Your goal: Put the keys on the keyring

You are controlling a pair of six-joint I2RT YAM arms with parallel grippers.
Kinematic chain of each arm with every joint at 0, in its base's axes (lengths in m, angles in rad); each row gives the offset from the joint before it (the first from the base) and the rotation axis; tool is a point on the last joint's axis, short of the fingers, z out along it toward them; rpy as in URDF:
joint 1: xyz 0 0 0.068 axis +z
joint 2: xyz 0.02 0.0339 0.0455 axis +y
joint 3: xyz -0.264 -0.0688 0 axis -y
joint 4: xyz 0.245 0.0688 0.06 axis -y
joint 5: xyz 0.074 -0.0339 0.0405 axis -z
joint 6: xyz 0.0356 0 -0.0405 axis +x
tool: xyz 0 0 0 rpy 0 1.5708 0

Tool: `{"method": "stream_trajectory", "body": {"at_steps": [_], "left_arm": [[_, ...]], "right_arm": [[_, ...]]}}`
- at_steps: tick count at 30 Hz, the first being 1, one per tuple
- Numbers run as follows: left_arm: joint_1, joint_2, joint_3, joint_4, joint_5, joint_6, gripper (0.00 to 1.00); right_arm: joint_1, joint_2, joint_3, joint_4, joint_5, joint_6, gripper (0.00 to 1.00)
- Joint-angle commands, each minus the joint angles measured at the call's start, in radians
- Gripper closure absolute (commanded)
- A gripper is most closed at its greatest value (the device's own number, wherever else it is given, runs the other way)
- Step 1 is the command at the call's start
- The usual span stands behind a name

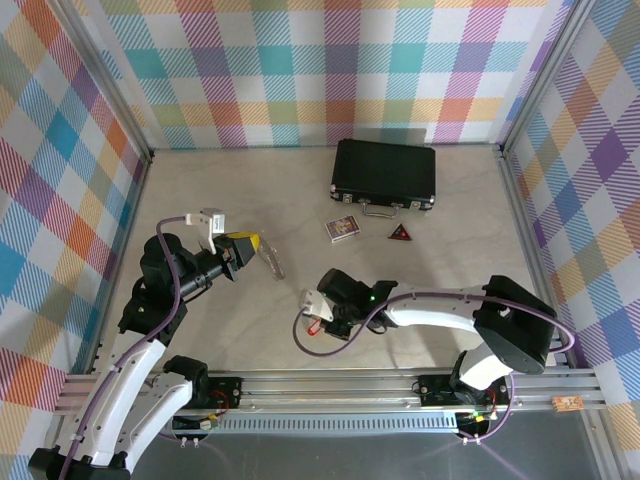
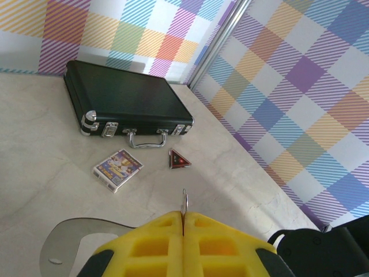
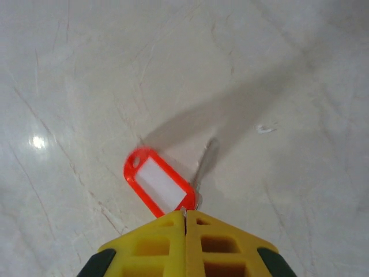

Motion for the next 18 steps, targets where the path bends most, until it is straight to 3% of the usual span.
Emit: {"method": "stream_trajectory", "body": {"at_steps": [1, 7, 18], "left_arm": [[0.019, 0.001, -0.008, 0.084, 0.046, -0.036, 1.00], [0.019, -0.006, -0.015, 0.101, 0.061, -0.047, 1.00], [0.019, -0.024, -0.017, 0.102, 0.063, -0.049, 1.00]], "right_arm": [[0.016, 0.043, 0.115, -0.214, 0.026, 0.136, 1.00], [0.027, 0.164, 0.244, -0.440, 0.079, 0.251, 1.00], [0.026, 0.214, 0.264, -0.497, 0.029, 0.340, 1.00]]}}
